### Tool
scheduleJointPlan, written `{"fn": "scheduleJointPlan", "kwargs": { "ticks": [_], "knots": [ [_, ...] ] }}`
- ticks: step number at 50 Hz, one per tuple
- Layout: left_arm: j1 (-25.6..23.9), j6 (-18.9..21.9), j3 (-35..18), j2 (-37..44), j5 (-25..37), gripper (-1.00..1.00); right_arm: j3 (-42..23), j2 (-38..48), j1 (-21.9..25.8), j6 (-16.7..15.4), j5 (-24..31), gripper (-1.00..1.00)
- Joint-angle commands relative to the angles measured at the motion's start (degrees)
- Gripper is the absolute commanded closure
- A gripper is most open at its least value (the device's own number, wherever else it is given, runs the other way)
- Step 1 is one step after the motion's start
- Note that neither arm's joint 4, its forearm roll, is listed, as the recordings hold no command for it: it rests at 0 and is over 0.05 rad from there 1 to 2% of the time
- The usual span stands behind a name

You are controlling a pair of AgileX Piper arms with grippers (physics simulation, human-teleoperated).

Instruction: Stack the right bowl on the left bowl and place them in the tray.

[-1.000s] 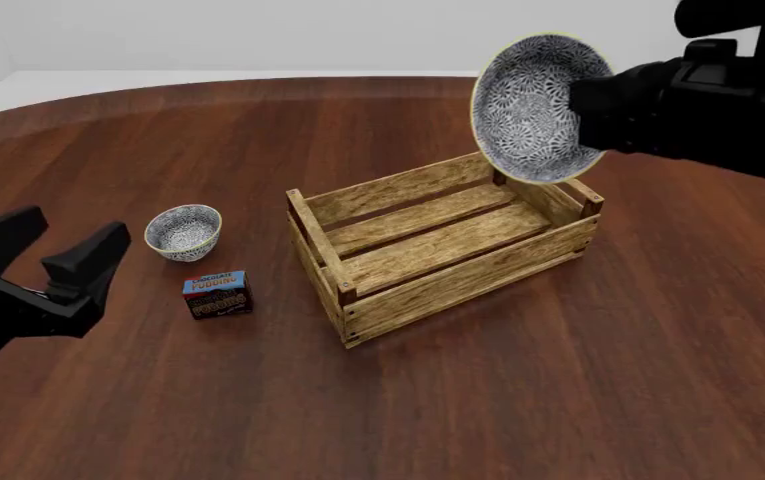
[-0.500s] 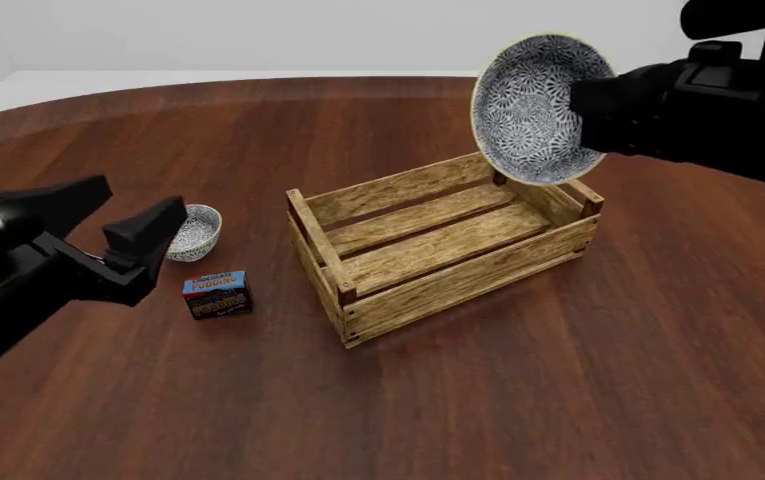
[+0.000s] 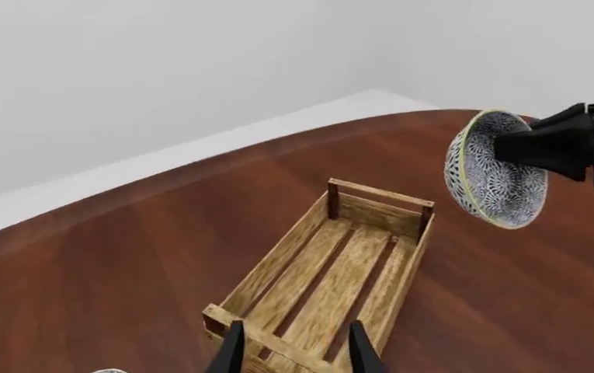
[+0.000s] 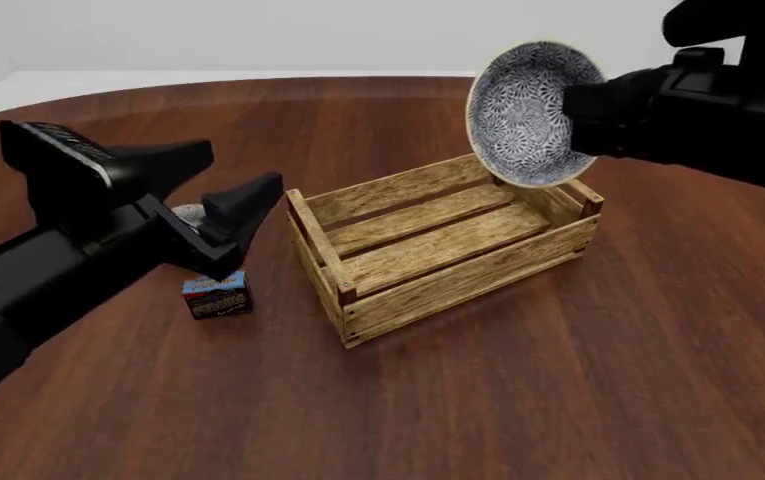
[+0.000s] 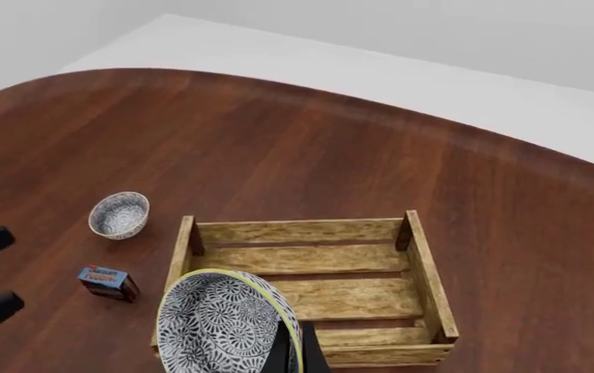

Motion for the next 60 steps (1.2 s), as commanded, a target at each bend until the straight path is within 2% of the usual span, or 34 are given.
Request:
{"fn": "scheduleJointPlan", "kwargs": {
  "ticks": [1, 16, 35, 60],
  "knots": [
    [-4.57, 0.54, -2.11, -0.83, -0.08, -1.0, -1.27, -0.02, -1.71, -1.39, 2.49, 1.0],
    [-9.68, 0.47, -6.65, 3.17, -0.22, -1.0, -1.23, 0.4, -2.02, -1.75, 2.35, 1.0],
    [-13.65, -0.08, -10.57, 6.92, -0.31, -1.0, -1.09, 0.52, -1.54, -2.01, 2.29, 1.0],
    [-14.91, -1.09, -14.96, 11.5, -1.13, -1.0, -0.34, -0.7, 0.69, -2.45, 2.8, 1.0]
  ]
}}
